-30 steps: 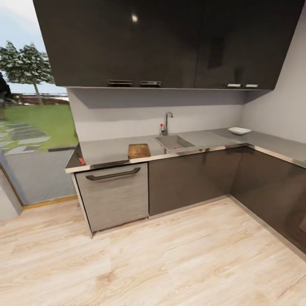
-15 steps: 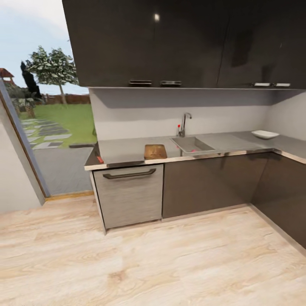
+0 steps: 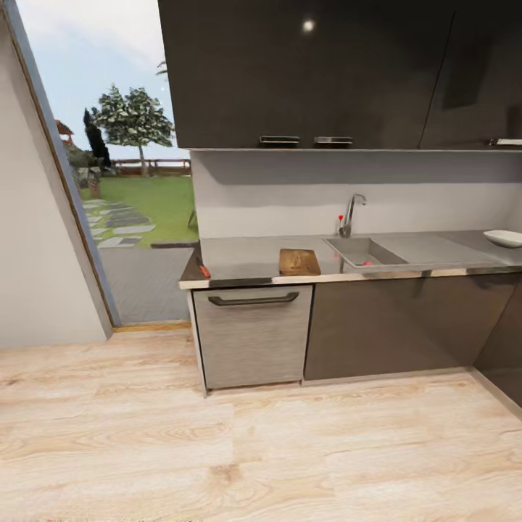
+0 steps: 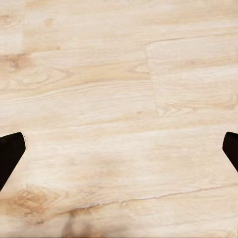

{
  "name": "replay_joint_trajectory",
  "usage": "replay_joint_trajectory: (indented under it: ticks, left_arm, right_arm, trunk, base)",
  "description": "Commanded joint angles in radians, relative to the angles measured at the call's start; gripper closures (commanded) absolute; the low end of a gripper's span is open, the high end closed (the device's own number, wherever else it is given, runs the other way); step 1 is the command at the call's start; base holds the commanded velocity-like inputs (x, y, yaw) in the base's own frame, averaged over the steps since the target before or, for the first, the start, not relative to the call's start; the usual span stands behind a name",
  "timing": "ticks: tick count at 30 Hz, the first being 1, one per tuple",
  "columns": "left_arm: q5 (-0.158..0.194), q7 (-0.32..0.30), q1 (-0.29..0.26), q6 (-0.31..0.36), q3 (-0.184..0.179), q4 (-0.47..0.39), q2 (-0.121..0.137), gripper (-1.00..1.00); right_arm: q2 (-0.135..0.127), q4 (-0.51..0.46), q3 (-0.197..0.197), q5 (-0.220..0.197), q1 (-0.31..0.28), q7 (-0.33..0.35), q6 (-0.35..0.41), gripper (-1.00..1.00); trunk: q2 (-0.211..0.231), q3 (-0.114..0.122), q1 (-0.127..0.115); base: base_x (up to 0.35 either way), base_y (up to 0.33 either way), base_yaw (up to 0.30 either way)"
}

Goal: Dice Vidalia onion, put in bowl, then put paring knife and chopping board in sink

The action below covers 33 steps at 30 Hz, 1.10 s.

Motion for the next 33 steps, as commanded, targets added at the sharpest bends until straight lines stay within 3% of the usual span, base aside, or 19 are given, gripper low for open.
replay_joint_trajectory:
  ticks: [1, 25, 33]
  left_arm:
    - [0.000, 0.000, 0.000, -0.002, 0.000, -0.001, 0.000, -1.00]
    - [0.000, 0.000, 0.000, -0.002, 0.000, 0.001, 0.000, -1.00]
    - [0.000, 0.000, 0.000, -0.002, 0.000, 0.001, 0.001, -1.00]
  right_arm:
    - [0.000, 0.001, 0.000, 0.000, 0.000, -0.001, -0.003, -1.00]
    - [-0.001, 0.001, 0.000, 0.000, 0.000, -0.001, -0.003, -1.00]
    - [-0.003, 0.000, 0.000, 0.000, 0.000, 0.000, -0.003, -1.00]
  trunk:
    - [0.000, -0.001, 0.000]
    - [0.000, -0.001, 0.000]
    - [0.000, -0.001, 0.000]
  base:
    - [0.001, 0.001, 0.246]
    - [0.004, -0.004, 0.236]
    - [0.018, -0.019, 0.058]
